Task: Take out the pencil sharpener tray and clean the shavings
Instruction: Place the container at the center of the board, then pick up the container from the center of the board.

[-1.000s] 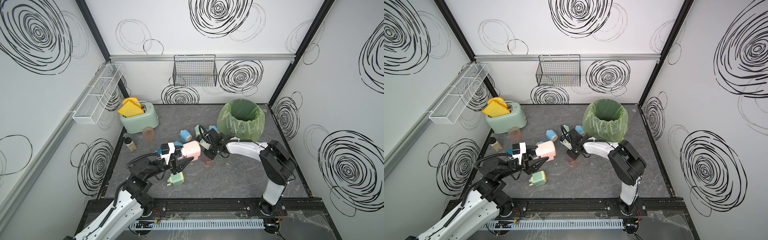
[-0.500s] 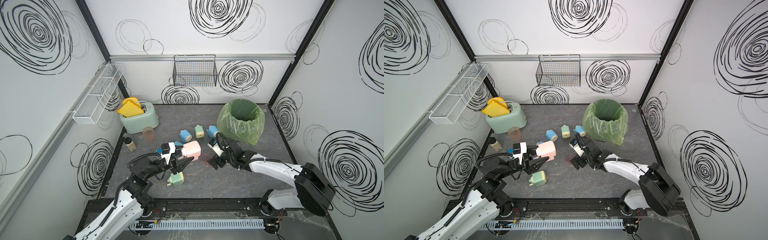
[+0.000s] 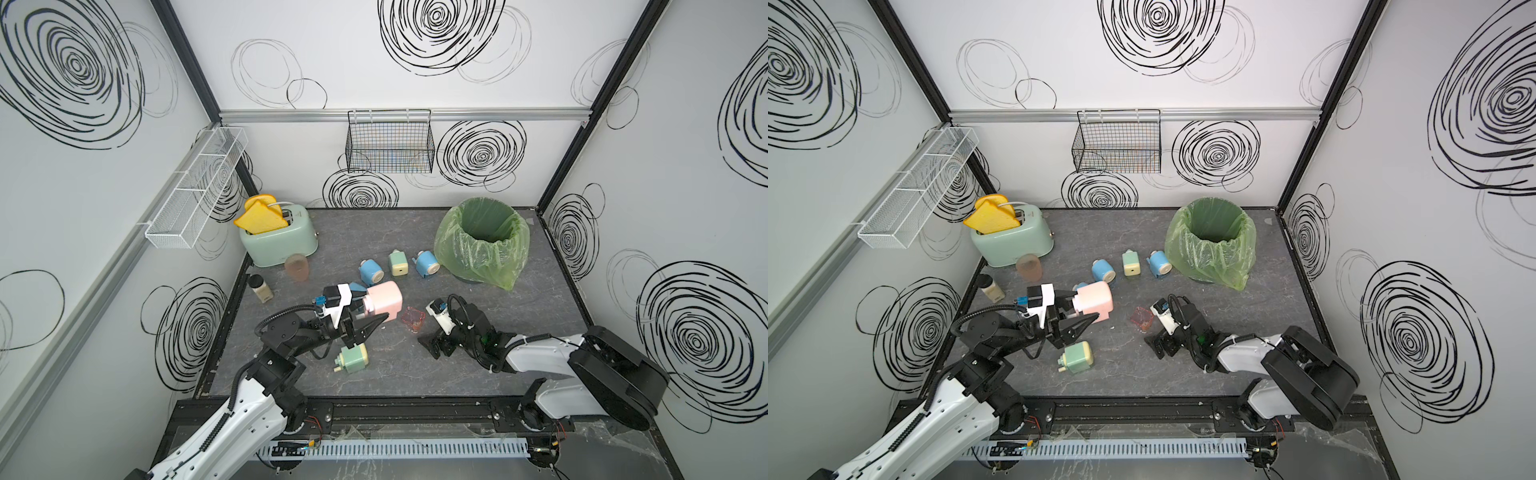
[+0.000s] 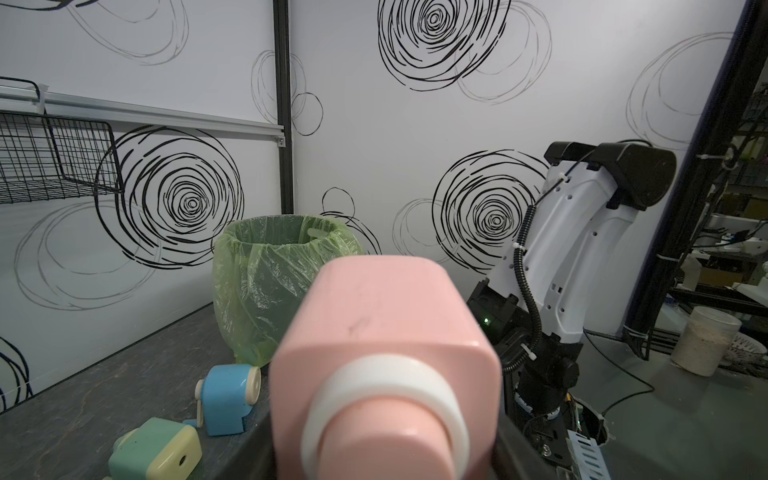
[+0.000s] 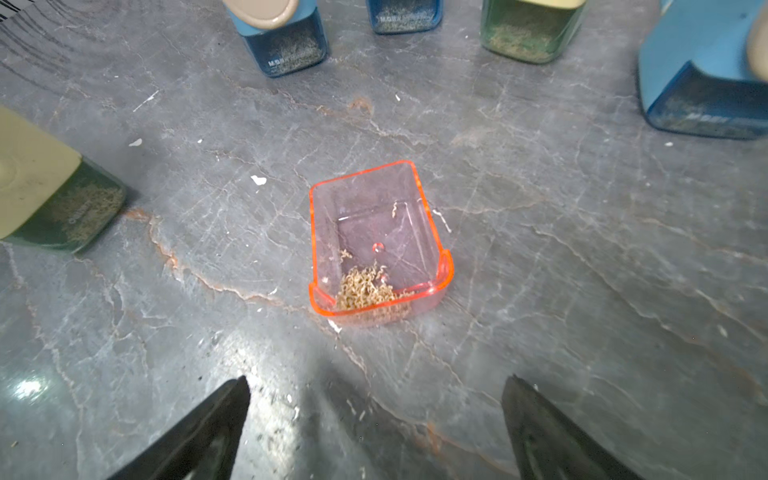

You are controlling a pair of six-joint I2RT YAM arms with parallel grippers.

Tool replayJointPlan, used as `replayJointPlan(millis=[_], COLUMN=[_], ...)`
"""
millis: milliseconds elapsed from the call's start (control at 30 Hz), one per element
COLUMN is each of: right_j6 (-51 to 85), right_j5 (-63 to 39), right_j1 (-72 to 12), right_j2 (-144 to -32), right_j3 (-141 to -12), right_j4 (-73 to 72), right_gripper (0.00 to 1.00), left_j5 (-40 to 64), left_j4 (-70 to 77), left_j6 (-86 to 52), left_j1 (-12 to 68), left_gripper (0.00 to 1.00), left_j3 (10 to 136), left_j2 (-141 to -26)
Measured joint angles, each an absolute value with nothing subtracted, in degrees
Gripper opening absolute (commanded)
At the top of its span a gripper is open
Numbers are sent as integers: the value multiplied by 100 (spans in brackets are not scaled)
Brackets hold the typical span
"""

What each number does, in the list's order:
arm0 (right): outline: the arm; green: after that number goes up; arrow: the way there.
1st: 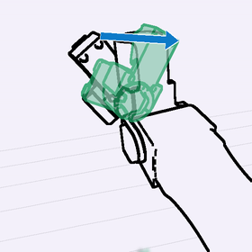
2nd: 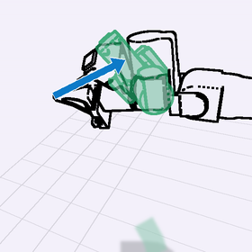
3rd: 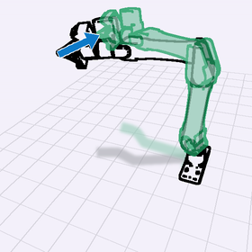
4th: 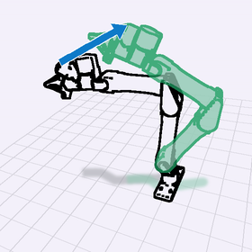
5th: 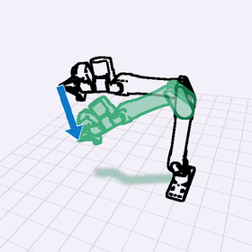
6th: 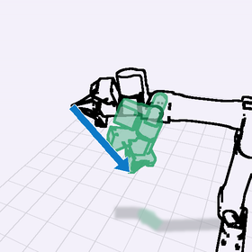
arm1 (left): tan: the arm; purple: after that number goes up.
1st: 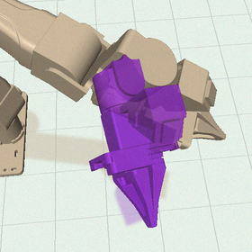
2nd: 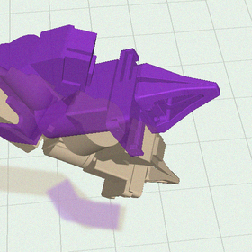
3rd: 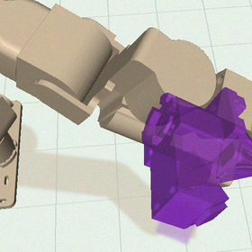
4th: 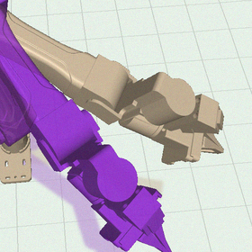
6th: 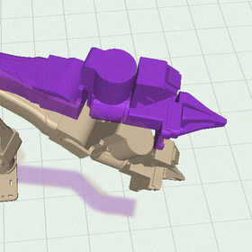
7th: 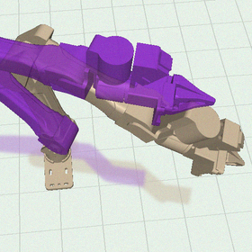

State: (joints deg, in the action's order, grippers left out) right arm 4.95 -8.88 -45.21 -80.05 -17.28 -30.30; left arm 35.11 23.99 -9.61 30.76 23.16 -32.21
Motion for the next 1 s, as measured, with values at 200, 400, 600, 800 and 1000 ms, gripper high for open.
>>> replayJointPlan(millis=[200, 400, 600, 800, 1000], right_j6=[447, 384, 316, 226, 143], right_j5=[-886, -888, -888, -899, -884], right_j1=[-4521, -4519, -4519, -4519, -4519], right_j2=[-8536, -9133, -9520, -9802, -9955], right_j3=[-1678, -1608, -1494, -1509, -1549], right_j4=[-3870, -4709, -5476, -5865, -6034], right_gripper=[99, 99, 98, 94, 87], left_j5=[3509, 3511, 3509, 3509, 3509], left_j4=[2399, 2390, 2392, 2388, 2388], left_j6=[-958, -947, -941, -941, -939], left_j1=[3076, 3076, 3076, 3076, 3076], left_gripper=[6, 6, 6, 6, 6], left_j3=[2316, 2316, 2316, 2316, 2316], left_j2=[-3221, -3221, -3251, -3269, -3269])
